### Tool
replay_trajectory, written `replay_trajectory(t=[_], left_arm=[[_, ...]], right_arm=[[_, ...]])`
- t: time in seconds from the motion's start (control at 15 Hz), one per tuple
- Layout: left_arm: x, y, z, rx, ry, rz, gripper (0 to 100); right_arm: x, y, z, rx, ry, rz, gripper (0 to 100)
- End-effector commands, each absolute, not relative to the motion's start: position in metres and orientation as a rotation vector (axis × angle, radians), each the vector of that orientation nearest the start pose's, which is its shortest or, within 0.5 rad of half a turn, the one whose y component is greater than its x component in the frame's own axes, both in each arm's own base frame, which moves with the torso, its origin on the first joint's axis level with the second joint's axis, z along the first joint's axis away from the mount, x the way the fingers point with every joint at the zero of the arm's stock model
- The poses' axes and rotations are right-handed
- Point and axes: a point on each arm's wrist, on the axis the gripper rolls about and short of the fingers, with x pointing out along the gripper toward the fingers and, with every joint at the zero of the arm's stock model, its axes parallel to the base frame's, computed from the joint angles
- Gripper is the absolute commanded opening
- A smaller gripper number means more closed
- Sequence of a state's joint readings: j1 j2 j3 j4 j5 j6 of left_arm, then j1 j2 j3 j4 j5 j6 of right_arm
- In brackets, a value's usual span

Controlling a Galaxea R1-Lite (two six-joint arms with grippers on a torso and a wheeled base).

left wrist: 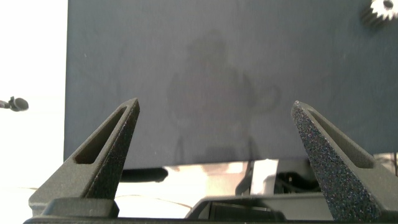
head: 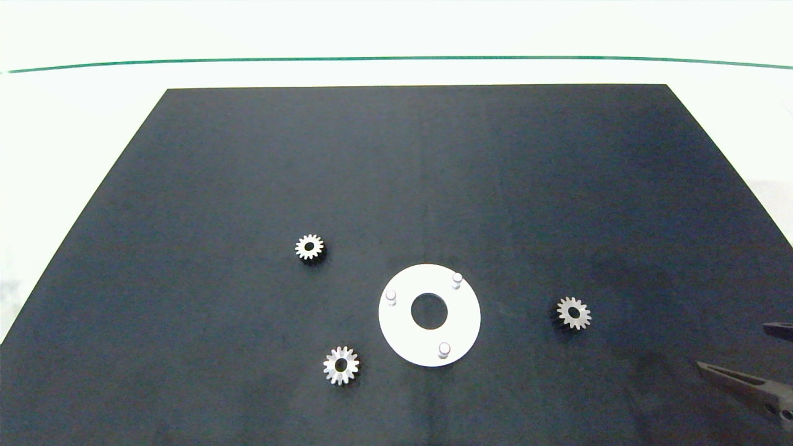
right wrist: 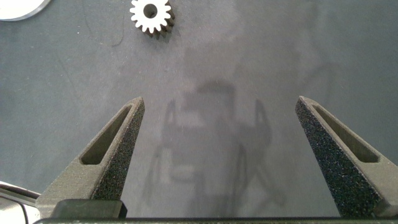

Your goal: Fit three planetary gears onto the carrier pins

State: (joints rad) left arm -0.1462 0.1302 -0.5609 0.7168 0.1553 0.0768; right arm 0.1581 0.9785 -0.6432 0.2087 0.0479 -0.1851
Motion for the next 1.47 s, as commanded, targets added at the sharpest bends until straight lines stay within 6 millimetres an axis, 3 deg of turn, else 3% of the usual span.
replay_trajectory(t=[0.07, 0.4, 0.93, 1.27, 1.47], left_arm=[[-0.071, 0.014, 0.149, 0.12, 0.292, -0.001, 100], [-0.072, 0.014, 0.152, 0.118, 0.281, 0.003, 100], [-0.074, 0.014, 0.157, 0.116, 0.263, 0.004, 100], [-0.076, 0.015, 0.16, 0.113, 0.245, 0.004, 100], [-0.077, 0.015, 0.162, 0.112, 0.237, 0.005, 100]], right_arm=[[0.137, 0.024, 0.204, -0.22, 0.613, 0.279, 100], [0.155, 0.049, 0.203, -0.252, 0.63, 0.423, 100], [0.196, 0.064, 0.18, -0.272, 0.681, 0.434, 100], [0.209, 0.077, 0.172, -0.293, 0.671, 0.451, 100], [0.212, 0.082, 0.172, -0.299, 0.665, 0.458, 94]])
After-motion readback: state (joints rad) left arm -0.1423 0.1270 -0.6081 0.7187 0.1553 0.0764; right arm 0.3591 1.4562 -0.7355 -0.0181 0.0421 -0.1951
